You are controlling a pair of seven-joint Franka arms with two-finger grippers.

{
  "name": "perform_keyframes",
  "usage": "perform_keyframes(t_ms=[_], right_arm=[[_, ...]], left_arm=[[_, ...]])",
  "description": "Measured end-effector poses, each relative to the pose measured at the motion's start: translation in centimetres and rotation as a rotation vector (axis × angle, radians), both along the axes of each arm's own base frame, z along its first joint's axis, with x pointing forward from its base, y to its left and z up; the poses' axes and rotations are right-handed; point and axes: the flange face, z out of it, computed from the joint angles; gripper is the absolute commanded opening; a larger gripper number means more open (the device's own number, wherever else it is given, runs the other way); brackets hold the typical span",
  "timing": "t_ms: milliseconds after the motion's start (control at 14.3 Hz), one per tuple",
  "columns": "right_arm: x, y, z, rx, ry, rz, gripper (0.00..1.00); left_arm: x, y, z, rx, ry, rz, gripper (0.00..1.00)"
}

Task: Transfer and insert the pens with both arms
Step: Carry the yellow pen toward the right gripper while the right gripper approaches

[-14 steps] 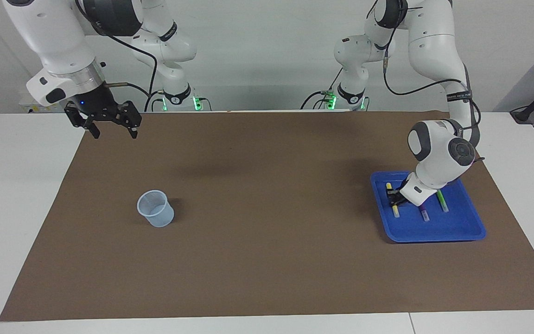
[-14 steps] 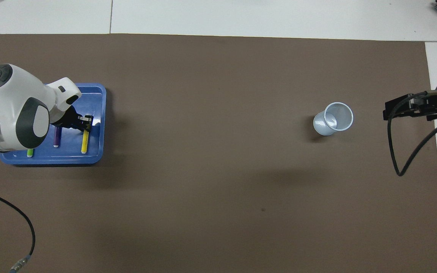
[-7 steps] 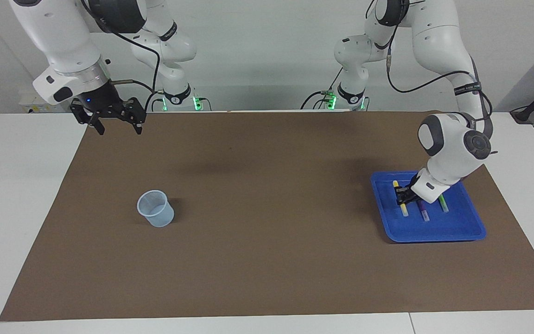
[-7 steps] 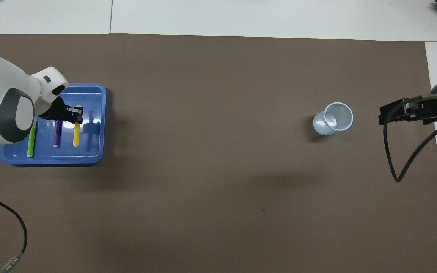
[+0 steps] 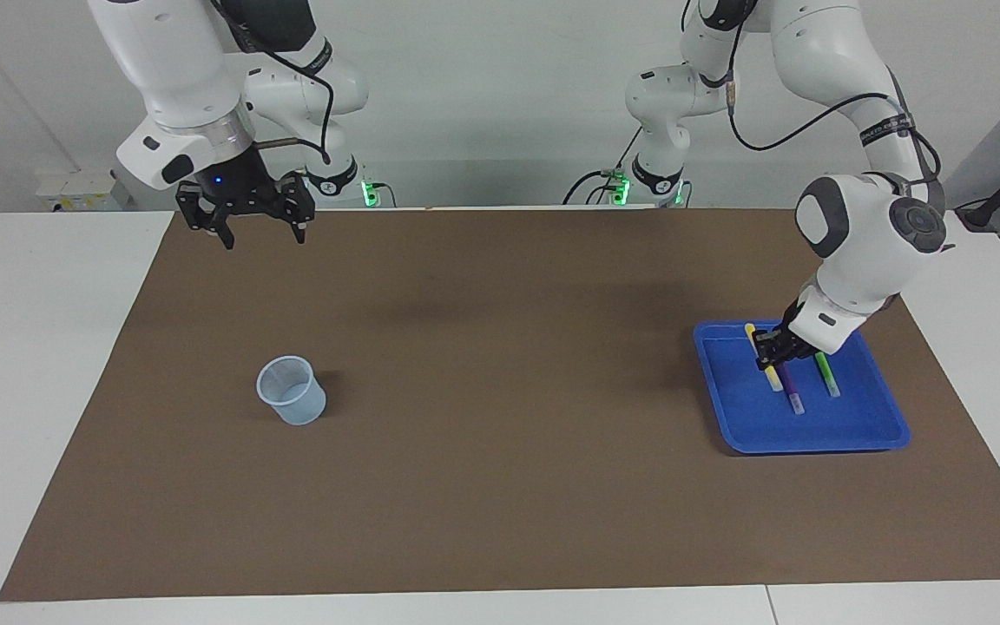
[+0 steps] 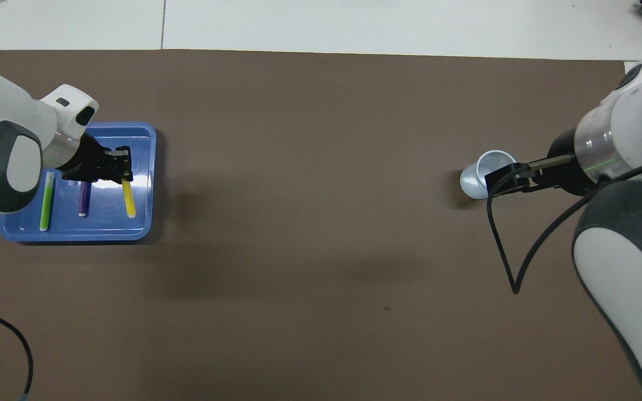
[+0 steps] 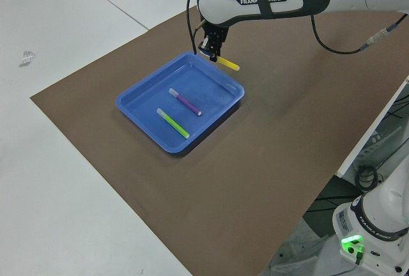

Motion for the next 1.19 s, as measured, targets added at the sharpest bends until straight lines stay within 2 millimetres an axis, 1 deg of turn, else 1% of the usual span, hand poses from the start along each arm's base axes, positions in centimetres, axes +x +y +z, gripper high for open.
perform_keyframes(t_ms=[140,280,490,630,770,910,980,1049,1189], right_arm=[[0.0,1.3,-0.7,0.067,-0.009,-0.009,1.0],[0.2,1.8,-1.6,0.132,-0.03,-0.028,1.0],[0.6,3.4,-2.6,0.23,-0.056,-0.134,1.0],[0.5,5.6,-2.9,0.278,-0.065,-0.23,1.0],[-0.1,8.3,-3.2,0.317,-0.058,-0.296,1.0],[-0.4,10.3,-3.8,0.359,-0.059,-0.35,1.0],[-0.5,10.9,-4.3,0.386,-0.058,-0.369,1.0],[-0.5,11.2,-4.8,0.407,-0.058,-0.384,1.0],[-0.3,11.2,-5.6,0.428,-0.062,-0.413,0.92]], left_arm=[[-0.5,-2.5,0.0,-0.031,0.043,0.1,0.0],[-0.8,-4.9,0.0,-0.084,0.088,0.22,0.0],[-1.6,-9.3,0.3,-0.162,0.177,0.412,0.0],[-2.3,-12.5,0.6,-0.219,0.249,0.533,0.0],[-2.6,-15.1,1.2,-0.3,0.341,0.703,0.0],[-2.4,-16.4,1.4,-0.408,0.424,0.874,0.0],[-2.6,-16.9,1.1,-0.447,0.455,0.921,0.0],[-2.8,-17.6,0.8,-0.469,0.475,0.951,0.0],[-3.2,-19.0,0.7,-0.513,0.523,1.019,0.0]])
